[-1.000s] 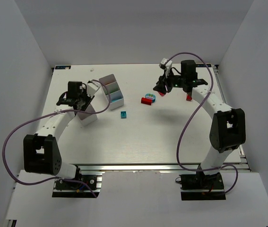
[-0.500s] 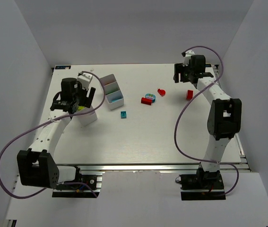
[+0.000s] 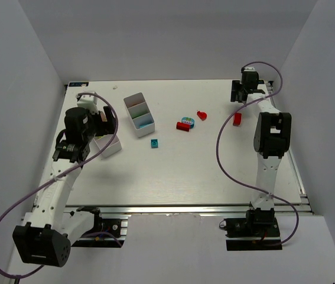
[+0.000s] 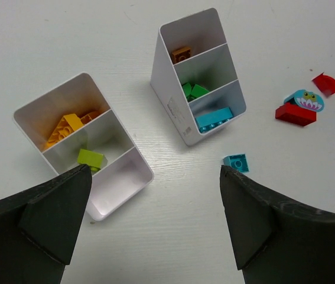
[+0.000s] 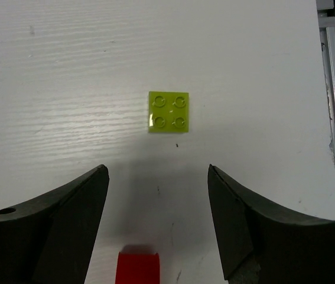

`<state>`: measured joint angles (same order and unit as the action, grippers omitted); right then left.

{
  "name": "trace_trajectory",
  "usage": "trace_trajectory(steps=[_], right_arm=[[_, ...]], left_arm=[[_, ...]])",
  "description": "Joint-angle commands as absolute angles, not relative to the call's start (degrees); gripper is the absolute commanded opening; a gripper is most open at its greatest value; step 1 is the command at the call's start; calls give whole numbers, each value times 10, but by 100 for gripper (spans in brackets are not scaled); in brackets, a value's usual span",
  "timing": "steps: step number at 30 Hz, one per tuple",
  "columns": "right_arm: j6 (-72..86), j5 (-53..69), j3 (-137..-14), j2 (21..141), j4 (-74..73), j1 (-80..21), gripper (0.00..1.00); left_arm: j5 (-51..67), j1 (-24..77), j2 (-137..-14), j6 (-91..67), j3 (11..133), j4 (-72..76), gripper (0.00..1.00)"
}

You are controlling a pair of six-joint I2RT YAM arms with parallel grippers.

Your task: Sort the legos into containers by color

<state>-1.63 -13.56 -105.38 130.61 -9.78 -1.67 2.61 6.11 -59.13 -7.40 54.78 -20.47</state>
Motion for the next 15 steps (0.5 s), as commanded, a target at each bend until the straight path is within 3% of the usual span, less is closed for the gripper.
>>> trace_trajectory(steps=[1,10,15], right_arm=[[-1,-149,-1106,1328,-60,-6,72],[37,-134,-1197,1391,-55,-6,66],[57,-128,-1214,1405,-68,-7,57]], left_arm=[[31,58,-561,-129,534,-199,98],[17,58,-541,-176,519,-207,98],[11,58,-533,-186,522,-207,98]])
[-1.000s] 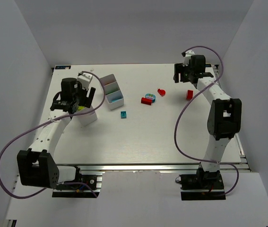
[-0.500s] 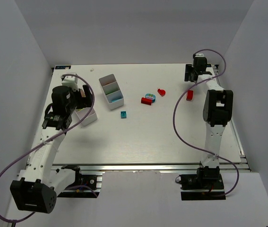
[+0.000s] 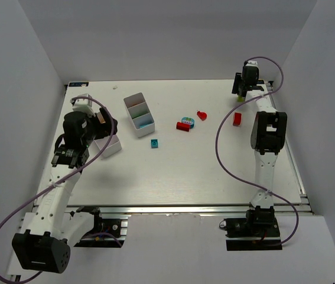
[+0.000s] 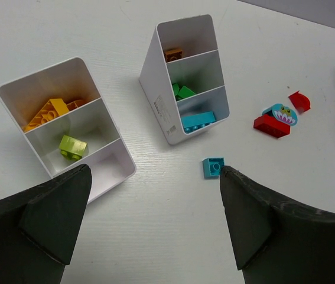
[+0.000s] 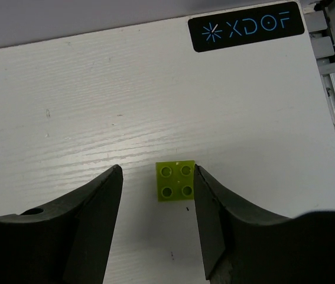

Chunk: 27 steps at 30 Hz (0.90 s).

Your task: Sort the legos into containers by color

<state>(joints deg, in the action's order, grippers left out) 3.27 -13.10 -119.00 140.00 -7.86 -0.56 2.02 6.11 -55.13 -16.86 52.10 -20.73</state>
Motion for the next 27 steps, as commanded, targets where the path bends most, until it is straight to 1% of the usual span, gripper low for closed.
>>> trace_trajectory(steps=[1,7,11,14,19,21,22,23,24,25,27], right_arm=[[61,-127,-1210,1405,-72,-6,56],[72,-135,-1188,1402,-71,-6,58],[81,-138,-1196,1409,-72,-6,57],[92,-145,-1178,1401,-76,-6,55],[108,-163,-1149,1390,-68,-6,58],[105,-175,-1149,1391,-64,-9,62],[104,-178,-1150,1390,-64,-10,62],[105,-182,-1150,1391,-66,-10,66],[105,-187,-1150,1391,-66,-11,72],[109,-192,-1150,1391,-67,-11,89],[112,-202,-1149,1390,-67,-11,89]], left_arm=[[10,58,-533,-189,523,-209,98],[11,58,-534,-196,519,-200,98],[16,58,-548,-195,525,-199,98],[17,58,-558,-191,530,-201,98],[16,58,-562,-190,529,-195,98],[17,58,-562,-191,527,-194,98],[17,58,-564,-191,528,-195,98],[17,58,-565,-190,527,-196,98],[15,58,-566,-190,527,-196,98],[15,58,-566,-190,528,-196,98],[12,58,-567,-190,529,-196,98]])
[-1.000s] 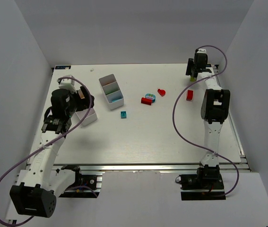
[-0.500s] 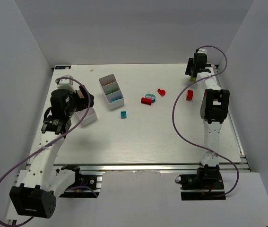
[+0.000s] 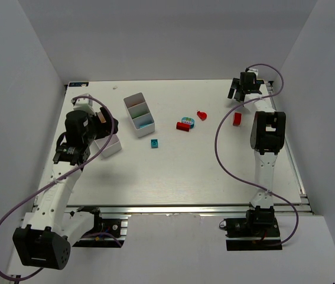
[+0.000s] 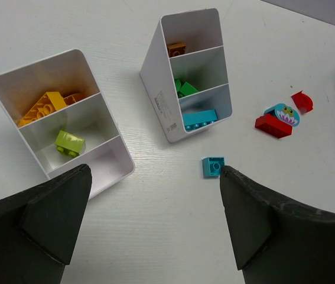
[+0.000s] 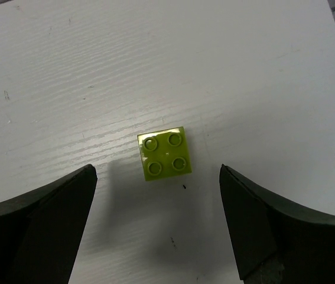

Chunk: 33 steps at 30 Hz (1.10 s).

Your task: Sort the legos into containers by color

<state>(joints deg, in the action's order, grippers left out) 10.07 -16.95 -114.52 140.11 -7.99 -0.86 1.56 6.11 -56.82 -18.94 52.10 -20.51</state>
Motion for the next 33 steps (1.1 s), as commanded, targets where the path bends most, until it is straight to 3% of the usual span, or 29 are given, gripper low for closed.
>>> trace_trajectory(steps=[1,5,15,26,33], right_arm=[[112,-205,-1150,1390,-67,-11,89],[105,-193,-1170,1403,-76,-11,89],[121,-113,-1355,1505,-195,14,89],[145,-37,-1351,1506,-210,31,89],[158,-25,-1349,1508,-219,33,62]], left_arm=[[12,58,-568,-190,531,-195,98],[13,58,-571,-190,533,-198,98],[-12,58,-559,-189,539,-218,98],[-25,58,-547,-199,529,-225,98],[-21,58,-566,-196,540,-219,98]])
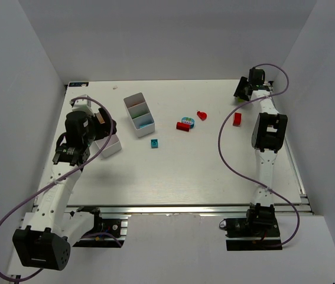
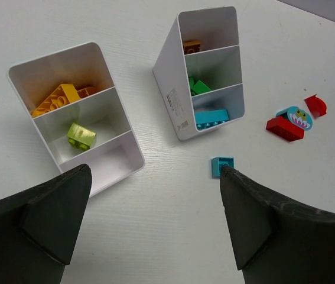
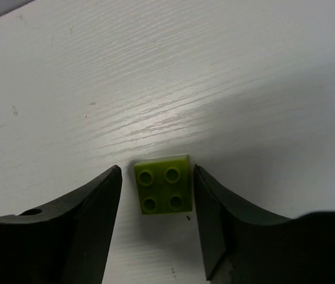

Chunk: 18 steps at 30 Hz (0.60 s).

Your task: Sort the legos into containers by color

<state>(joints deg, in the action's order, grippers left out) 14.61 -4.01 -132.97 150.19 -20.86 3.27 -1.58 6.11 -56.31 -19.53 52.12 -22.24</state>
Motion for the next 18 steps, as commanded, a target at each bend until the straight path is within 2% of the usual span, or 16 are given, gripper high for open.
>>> trace_trajectory(steps=[1,3,4,7,13,15,18], right_arm=[[158,-23,-1347,1508,-220,33,55],[158,-18,-1345,1507,-221,32,49],[157,-17,-1343,1507,-221,31,40],[152,-11,-1337,1506,-221,28,23],[137,0,-1328,1500,-213,28,15],[127,50,-1327,1490,-193,29,11],[80,112,-1288,1451,-126,26,0]], left_arm=[[-20,58,-569,-196,541,-217,98],[-18,58,-571,-197,541,-214,98],[-18,58,-574,-197,541,-213,98],[-17,58,-576,-198,541,-210,98],[-18,58,-575,-199,544,-207,98],[-18,58,-574,-200,546,-203,98],[-15,58,-573,-202,545,-196,98]])
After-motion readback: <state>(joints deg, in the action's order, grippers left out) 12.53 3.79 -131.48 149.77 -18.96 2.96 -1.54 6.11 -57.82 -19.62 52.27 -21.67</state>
